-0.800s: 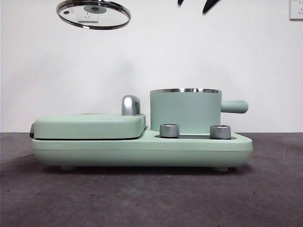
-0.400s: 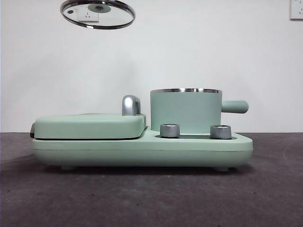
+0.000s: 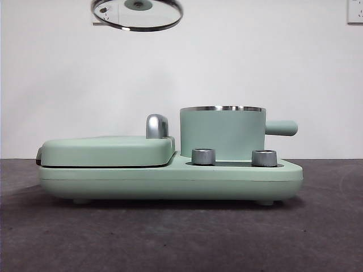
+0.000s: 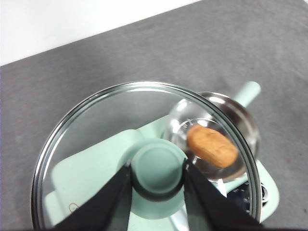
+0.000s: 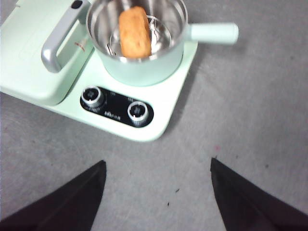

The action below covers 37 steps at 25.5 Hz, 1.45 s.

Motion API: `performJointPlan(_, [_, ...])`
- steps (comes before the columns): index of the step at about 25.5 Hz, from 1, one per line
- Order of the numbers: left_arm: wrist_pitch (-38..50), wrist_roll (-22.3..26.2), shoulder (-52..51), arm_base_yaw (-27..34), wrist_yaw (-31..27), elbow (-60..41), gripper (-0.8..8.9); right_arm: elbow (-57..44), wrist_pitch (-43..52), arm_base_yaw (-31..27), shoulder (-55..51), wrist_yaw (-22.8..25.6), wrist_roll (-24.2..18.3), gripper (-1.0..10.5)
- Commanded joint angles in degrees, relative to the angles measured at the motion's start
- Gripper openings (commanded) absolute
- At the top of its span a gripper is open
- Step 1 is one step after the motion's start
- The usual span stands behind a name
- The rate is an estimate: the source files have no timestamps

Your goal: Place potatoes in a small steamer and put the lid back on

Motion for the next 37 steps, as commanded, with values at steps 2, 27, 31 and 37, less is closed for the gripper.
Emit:
performJointPlan(2, [1.29,-0.17,0.98,-2.62,-0.02,2.23,0.27,-7.85,4.07,0.31,-10.03,0.11,3.43,3.4])
performJointPlan(27, [9.94,-2.05,17.22,-12.39,-1.29,2.19,0.26,-15.98,4.11,0.24,-28.28,1.57,4.20,3.4])
performJointPlan(31, [13.14,-2.80,20.02,-12.52,-1.31,2.19,0.26,-15.98,4.11,0.24,-28.28,1.64,4.20,3.4])
performJointPlan(37, [15.43,-2.86,20.48,-12.46,-1.51,2.19,0.26,-15.98,4.11,0.24,-28.28,1.99,4.20,3.4])
